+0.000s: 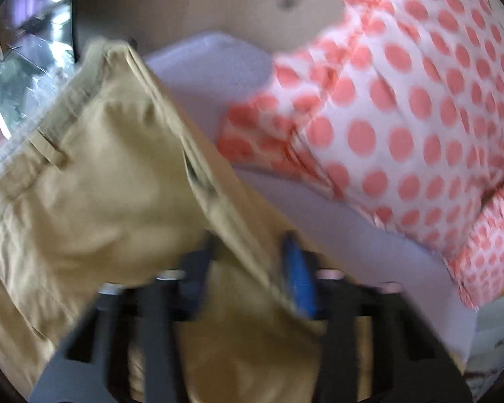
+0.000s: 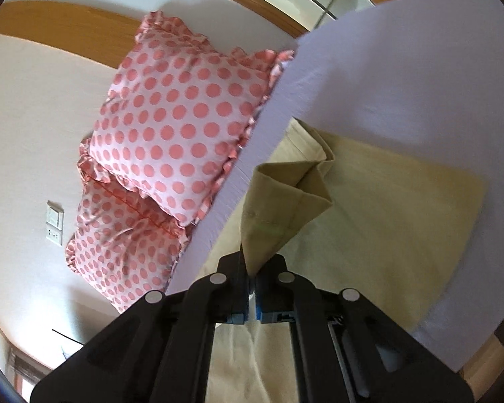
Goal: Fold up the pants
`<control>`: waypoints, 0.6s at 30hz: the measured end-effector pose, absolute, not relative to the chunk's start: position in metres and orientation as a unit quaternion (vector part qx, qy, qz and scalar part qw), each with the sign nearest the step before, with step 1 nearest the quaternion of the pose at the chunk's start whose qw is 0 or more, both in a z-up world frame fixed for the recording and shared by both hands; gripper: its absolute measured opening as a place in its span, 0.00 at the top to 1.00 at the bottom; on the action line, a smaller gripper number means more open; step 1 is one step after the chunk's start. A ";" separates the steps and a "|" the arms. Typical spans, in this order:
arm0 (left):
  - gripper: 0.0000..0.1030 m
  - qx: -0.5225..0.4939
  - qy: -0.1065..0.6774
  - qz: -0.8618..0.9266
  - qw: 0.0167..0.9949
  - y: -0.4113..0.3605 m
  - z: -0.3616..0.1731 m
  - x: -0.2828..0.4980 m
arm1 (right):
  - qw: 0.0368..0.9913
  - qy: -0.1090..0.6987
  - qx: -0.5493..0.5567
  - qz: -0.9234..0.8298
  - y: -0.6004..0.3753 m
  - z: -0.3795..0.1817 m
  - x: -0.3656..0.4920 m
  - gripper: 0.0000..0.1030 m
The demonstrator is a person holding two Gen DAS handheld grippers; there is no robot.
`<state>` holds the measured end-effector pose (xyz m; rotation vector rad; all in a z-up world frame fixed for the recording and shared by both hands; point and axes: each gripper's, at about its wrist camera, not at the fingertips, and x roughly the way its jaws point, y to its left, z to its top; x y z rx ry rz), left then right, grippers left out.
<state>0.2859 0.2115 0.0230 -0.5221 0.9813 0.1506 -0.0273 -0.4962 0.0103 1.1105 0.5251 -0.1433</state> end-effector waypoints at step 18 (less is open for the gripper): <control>0.90 -0.254 0.358 0.062 0.896 0.214 0.008 -0.045 | 0.834 0.285 0.440 -0.170 -0.506 0.014 -0.077 0.72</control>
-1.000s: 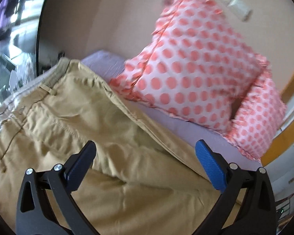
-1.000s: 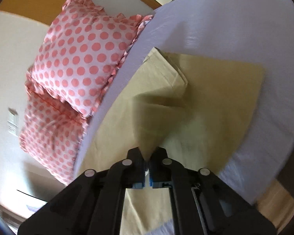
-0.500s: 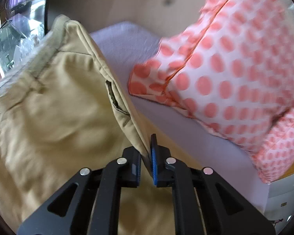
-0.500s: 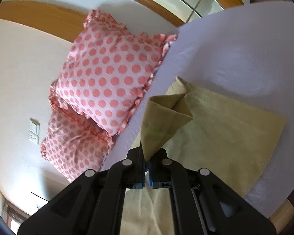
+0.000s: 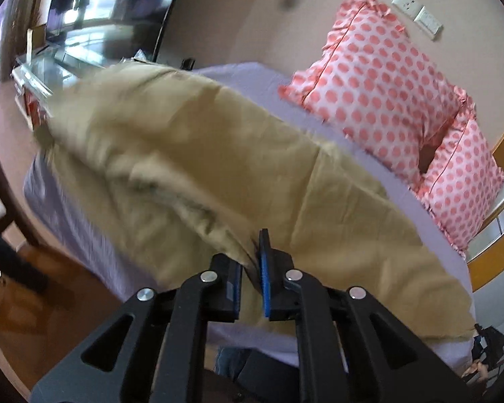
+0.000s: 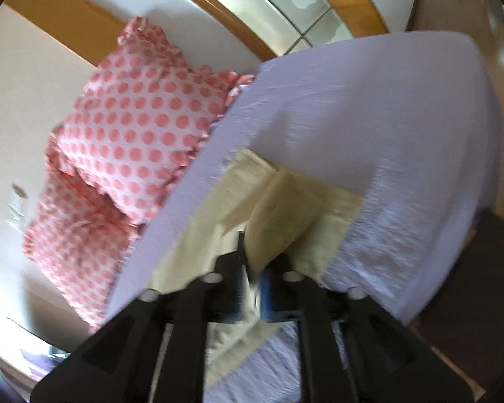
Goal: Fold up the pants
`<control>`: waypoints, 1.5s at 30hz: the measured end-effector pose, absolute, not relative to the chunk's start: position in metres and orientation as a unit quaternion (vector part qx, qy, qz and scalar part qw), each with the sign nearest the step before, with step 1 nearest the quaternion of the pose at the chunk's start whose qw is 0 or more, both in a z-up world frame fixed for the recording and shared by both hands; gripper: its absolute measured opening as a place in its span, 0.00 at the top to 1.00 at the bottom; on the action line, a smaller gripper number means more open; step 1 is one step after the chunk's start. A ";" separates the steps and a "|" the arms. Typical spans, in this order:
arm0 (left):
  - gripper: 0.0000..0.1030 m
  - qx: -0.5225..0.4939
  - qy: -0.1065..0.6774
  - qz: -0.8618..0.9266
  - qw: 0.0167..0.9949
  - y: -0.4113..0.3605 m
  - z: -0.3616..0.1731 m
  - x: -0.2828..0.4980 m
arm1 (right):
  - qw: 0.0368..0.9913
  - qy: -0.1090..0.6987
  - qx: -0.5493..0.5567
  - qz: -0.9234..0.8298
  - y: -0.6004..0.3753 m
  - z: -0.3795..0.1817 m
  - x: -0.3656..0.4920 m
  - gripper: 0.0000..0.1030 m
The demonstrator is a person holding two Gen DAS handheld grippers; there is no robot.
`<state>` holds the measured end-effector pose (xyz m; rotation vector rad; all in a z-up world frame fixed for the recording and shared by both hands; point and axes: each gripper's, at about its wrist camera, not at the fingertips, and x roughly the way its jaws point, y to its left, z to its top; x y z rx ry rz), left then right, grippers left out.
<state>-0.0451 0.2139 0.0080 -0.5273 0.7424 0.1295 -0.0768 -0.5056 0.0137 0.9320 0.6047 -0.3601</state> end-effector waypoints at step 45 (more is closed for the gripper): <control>0.12 -0.323 0.255 0.049 0.910 0.233 -0.015 -0.105 | 0.909 0.356 0.156 -0.152 -0.317 0.051 0.020 0.33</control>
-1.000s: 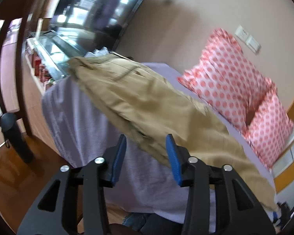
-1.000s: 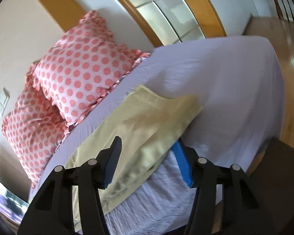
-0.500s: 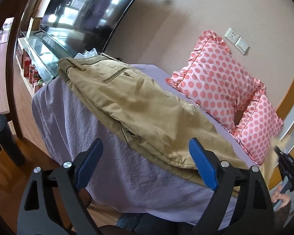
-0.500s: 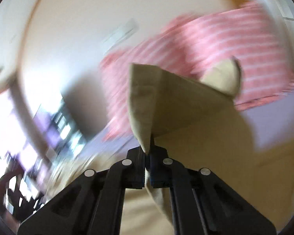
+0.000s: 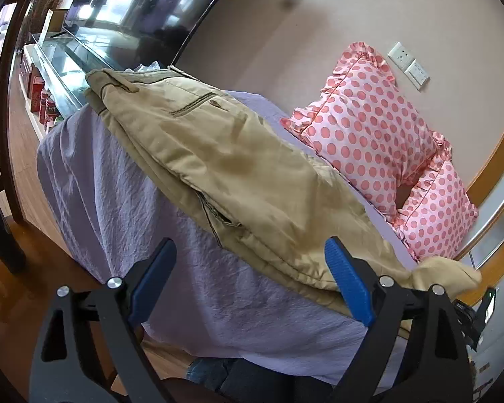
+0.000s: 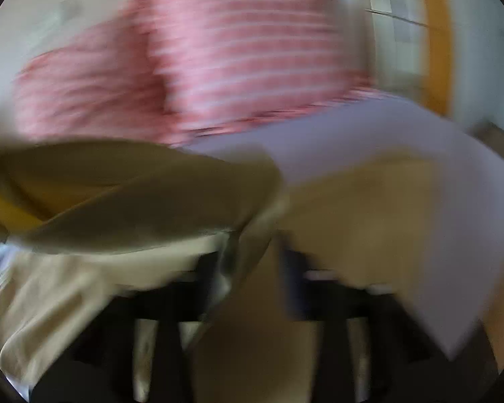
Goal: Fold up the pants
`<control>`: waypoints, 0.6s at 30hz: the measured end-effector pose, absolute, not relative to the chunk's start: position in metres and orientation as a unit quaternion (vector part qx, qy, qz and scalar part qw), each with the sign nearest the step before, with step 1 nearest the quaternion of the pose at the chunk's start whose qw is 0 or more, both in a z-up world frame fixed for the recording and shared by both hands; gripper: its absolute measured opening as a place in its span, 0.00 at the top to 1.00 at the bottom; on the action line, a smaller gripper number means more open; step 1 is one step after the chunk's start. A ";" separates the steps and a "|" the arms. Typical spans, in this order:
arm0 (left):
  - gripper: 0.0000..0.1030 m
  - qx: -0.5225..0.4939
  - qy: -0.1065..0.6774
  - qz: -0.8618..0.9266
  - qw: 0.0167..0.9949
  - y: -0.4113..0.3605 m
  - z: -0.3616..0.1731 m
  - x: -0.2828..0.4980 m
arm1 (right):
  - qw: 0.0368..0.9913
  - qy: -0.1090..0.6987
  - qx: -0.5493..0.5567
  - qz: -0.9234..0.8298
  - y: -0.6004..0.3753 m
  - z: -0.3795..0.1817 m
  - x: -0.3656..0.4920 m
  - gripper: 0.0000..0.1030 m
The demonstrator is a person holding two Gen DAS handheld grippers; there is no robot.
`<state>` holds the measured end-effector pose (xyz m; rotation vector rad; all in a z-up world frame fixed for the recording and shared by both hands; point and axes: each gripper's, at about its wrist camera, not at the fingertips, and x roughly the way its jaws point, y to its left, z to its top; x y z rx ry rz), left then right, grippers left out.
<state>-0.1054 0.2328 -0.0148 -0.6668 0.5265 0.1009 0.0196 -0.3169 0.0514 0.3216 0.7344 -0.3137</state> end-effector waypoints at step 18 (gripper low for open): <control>0.09 -0.320 0.271 0.044 0.907 0.227 -0.016 -0.099 | 0.883 0.396 0.055 -0.245 -0.371 0.023 0.002 0.59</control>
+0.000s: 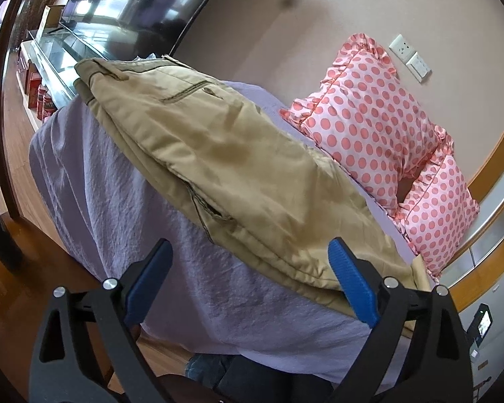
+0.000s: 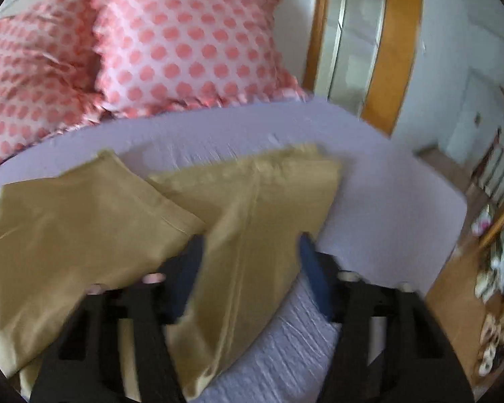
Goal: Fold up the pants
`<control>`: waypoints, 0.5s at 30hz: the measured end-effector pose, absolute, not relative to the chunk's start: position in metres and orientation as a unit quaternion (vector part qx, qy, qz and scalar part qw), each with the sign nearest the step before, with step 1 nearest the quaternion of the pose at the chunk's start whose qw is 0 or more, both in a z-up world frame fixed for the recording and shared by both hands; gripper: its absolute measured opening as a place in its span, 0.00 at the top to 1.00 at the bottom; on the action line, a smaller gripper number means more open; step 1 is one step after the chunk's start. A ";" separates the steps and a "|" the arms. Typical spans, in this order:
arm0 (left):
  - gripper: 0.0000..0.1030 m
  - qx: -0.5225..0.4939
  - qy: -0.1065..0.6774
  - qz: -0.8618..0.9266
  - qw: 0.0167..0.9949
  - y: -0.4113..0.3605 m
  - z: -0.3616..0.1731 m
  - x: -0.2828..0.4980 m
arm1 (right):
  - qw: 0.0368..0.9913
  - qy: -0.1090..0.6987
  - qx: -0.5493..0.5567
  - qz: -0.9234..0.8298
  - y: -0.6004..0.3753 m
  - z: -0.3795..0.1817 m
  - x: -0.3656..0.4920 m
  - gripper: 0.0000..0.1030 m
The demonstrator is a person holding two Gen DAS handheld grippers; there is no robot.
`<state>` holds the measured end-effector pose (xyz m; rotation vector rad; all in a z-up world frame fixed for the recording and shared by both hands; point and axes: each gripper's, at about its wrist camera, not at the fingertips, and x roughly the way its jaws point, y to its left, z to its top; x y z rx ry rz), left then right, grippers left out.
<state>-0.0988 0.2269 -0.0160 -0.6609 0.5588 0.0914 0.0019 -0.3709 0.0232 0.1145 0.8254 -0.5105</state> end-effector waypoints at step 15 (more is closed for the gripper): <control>0.09 -0.311 0.290 0.052 0.903 0.220 -0.018 -0.090 | 0.884 0.396 0.044 -0.245 -0.399 0.018 0.021 0.80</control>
